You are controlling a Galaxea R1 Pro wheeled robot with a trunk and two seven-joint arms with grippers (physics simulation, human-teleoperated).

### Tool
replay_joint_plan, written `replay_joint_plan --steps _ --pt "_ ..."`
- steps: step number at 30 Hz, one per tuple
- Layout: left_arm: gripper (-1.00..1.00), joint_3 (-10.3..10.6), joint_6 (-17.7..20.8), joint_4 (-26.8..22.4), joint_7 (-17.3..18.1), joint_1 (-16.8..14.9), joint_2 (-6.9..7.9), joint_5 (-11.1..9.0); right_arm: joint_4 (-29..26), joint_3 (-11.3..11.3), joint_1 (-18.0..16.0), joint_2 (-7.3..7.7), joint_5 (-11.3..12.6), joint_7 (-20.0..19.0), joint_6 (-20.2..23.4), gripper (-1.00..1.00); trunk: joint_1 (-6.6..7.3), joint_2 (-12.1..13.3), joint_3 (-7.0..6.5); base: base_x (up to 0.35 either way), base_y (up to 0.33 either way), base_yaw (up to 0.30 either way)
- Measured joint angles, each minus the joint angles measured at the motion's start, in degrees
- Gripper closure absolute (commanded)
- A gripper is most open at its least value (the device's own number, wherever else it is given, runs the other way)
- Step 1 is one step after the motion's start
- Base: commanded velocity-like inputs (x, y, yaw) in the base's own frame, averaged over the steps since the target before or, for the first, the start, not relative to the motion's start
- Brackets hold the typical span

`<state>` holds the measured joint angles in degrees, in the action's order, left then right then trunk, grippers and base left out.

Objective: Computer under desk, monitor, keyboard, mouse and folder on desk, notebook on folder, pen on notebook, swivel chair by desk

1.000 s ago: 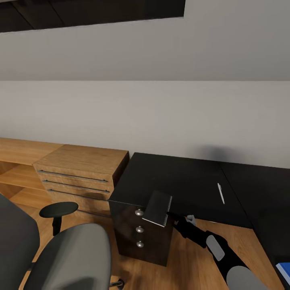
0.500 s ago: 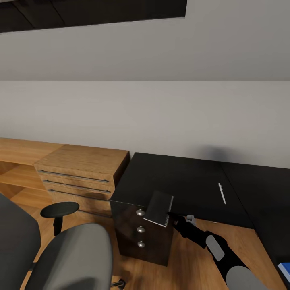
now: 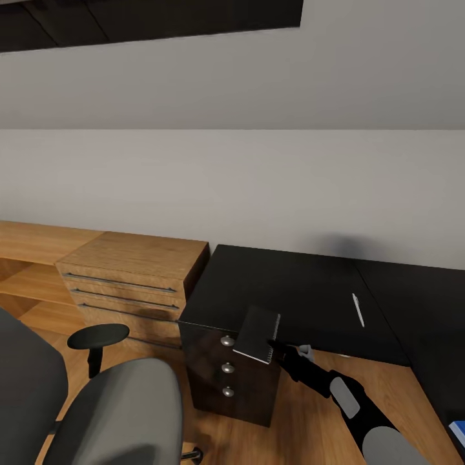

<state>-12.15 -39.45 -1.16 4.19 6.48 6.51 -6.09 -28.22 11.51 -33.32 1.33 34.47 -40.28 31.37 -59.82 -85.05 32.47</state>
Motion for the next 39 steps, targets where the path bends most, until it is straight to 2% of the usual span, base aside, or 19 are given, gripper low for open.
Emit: replay_joint_plan --steps 12,39 --pt "-1.00 -0.02 -0.02 0.00 0.02 0.00 0.00 0.00 0.00 0.00 0.03 0.00 0.00 0.00 -0.08 -1.00 0.00 0.00 0.00 0.000 0.068 0.000" --pt "-1.00 -0.02 -0.04 0.00 0.05 0.00 0.00 0.00 -0.06 0.00 -0.03 0.15 0.00 -0.05 -0.15 -1.00 0.00 0.00 0.00 0.000 0.002 0.000"
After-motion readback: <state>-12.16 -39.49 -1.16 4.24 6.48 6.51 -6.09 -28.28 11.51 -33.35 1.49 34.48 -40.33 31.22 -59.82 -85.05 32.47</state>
